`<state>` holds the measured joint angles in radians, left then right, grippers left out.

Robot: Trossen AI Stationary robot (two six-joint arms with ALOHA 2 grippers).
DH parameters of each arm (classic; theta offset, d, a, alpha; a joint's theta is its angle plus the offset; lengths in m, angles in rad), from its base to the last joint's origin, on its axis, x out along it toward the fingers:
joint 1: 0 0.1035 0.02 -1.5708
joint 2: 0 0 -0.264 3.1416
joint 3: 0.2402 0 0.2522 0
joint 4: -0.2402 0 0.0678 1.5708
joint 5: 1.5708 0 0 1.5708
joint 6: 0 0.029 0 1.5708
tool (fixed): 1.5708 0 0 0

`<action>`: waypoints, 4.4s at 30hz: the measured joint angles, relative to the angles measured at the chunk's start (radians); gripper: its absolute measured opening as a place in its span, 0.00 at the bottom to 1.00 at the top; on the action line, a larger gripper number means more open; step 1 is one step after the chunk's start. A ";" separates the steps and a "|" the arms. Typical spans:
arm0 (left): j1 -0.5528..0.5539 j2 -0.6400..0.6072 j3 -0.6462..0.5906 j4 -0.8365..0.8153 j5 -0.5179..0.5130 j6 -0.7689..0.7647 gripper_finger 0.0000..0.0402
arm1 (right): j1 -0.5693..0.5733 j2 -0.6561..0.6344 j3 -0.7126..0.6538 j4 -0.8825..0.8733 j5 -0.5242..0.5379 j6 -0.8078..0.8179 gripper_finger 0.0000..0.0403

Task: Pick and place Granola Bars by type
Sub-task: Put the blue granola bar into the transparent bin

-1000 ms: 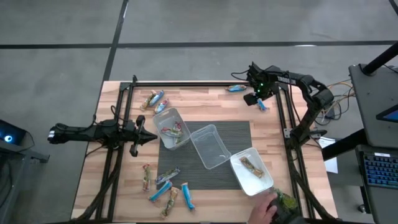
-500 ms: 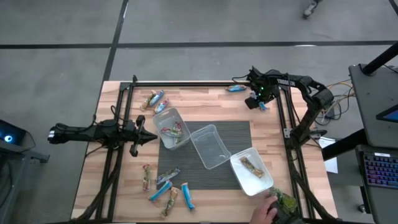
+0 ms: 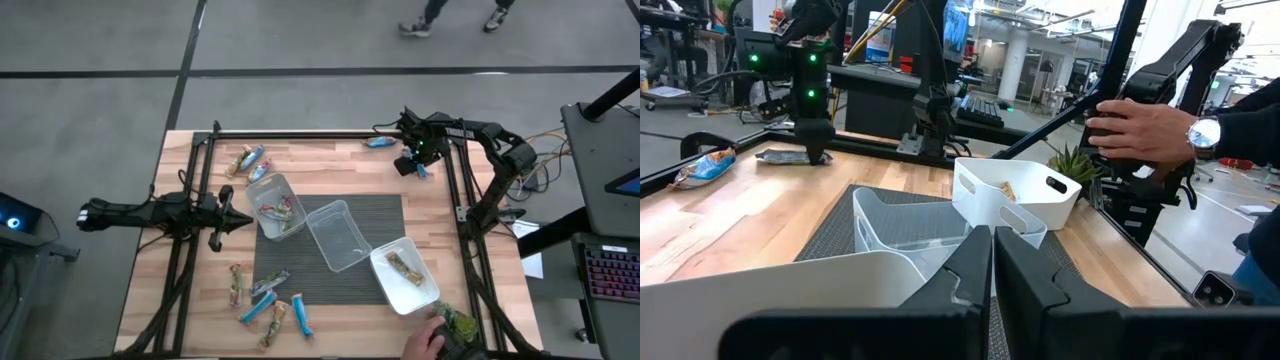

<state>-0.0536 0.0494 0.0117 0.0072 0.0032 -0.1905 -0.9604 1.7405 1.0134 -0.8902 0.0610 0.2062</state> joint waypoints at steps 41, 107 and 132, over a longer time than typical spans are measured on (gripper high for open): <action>0.000 0.000 0.000 0.000 0.000 0.000 0.00 | 0.001 0.000 0.000 -0.006 -0.003 -0.008 0.21; 0.000 0.000 0.000 0.000 0.000 0.000 0.00 | 0.356 -0.555 0.017 -0.019 -0.232 0.167 0.15; 0.000 0.000 0.000 0.000 0.000 0.000 0.00 | 0.723 -0.313 0.388 -0.002 -0.332 -0.161 0.15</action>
<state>-0.0536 0.0495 0.0120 0.0074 0.0032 -0.1907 -0.2375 1.4274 1.4010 -0.8922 -0.2707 0.0449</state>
